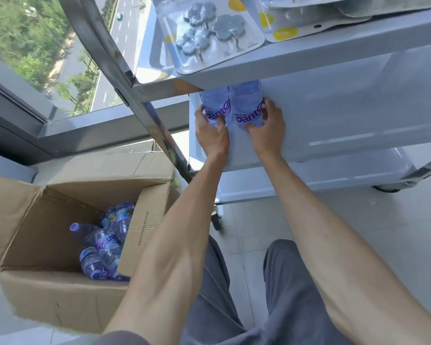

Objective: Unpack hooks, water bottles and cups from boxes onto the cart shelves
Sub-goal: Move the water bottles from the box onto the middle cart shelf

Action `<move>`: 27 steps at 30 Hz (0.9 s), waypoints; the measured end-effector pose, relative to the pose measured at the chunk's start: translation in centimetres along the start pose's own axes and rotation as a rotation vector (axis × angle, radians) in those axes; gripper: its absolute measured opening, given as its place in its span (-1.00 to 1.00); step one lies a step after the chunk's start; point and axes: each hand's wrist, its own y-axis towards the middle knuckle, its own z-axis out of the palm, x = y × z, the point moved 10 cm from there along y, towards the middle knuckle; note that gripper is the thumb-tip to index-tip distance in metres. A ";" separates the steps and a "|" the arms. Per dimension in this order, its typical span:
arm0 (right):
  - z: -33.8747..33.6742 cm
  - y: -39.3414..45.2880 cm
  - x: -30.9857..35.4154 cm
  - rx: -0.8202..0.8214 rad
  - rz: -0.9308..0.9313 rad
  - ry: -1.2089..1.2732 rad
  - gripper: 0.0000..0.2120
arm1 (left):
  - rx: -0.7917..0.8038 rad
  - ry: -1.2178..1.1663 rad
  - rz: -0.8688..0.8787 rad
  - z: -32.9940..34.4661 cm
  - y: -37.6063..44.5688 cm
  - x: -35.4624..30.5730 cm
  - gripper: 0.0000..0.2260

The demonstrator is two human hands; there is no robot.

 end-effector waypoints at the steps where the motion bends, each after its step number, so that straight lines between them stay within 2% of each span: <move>1: 0.4 0.3 0.0 -0.006 0.006 -0.019 -0.39 | 0.005 -0.010 -0.004 0.0 0.0 0.2 -0.59; 9: 1.8 0.7 0.5 -0.101 0.085 -0.135 -0.46 | 0.013 -0.065 -0.019 -0.2 0.3 0.8 -0.60; 16: 1.8 0.2 0.5 -0.090 0.155 -0.213 -0.52 | 0.067 -0.001 -0.024 -0.6 0.1 0.4 -0.58; 18: 0.6 -1.1 0.6 -0.149 0.176 -0.198 -0.60 | 0.033 0.082 -0.012 -2.1 -0.8 0.5 -0.55; 20: -0.6 -3.5 0.7 -0.241 0.194 -0.164 -0.70 | -0.014 0.075 0.031 -4.5 -2.5 0.7 -0.63; 22: -0.9 -6.7 1.0 -0.297 0.188 -0.099 -0.77 | 0.051 0.069 0.132 -6.0 -4.3 0.0 -0.75; 24: -0.3 -9.5 1.6 -0.283 0.147 -0.056 -0.79 | 0.102 0.071 0.197 -7.4 -5.5 -0.5 -0.81; 27: 0.8 -13.0 2.3 -0.231 0.129 0.001 -0.80 | -0.008 -0.025 0.206 -12.3 -6.5 -0.2 -0.81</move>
